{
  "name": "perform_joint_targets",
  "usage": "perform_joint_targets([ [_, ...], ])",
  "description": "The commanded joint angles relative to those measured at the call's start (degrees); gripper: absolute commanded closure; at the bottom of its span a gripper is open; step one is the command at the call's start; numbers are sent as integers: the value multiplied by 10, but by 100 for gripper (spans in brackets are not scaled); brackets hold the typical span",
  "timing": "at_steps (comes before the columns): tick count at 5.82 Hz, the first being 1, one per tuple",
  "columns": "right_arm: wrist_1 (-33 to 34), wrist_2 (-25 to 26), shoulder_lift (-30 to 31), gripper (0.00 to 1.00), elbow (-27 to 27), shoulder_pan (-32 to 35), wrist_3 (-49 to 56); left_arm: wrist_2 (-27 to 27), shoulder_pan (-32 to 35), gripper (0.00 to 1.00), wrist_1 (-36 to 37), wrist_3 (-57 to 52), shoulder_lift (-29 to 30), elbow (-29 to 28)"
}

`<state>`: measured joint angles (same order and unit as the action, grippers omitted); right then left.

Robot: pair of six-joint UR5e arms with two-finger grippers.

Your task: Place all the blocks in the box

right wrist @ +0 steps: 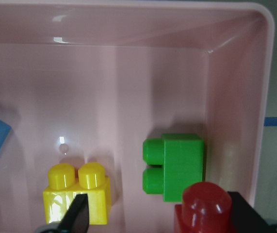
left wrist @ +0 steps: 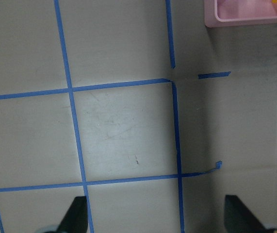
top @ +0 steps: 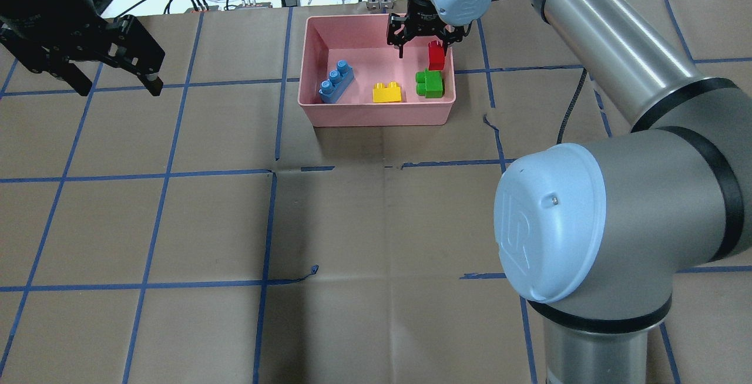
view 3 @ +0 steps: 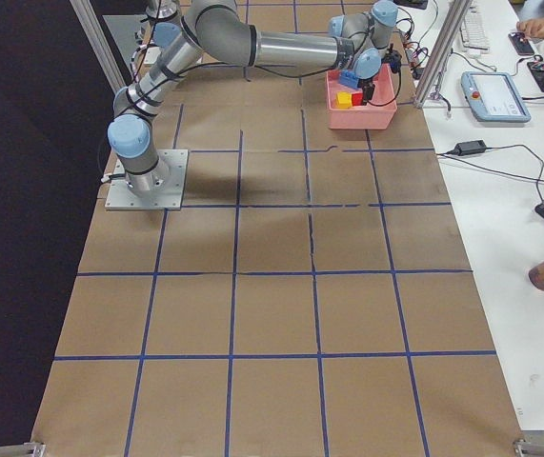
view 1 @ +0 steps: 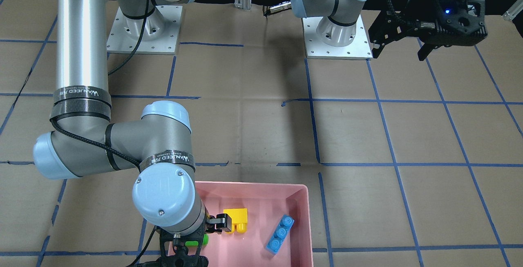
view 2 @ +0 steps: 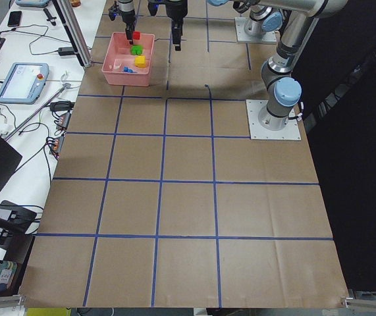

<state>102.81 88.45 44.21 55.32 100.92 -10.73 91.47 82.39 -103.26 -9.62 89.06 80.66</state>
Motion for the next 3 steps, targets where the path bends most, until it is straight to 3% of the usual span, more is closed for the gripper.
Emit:
perform_joint_targets([
  [1,-6,0,12,0,0,9,-36,7,0,1,-1,6,-8,9],
  [3,-8,2,17,0,0,36,-61,8,0,1,-2,5,-8,9],
])
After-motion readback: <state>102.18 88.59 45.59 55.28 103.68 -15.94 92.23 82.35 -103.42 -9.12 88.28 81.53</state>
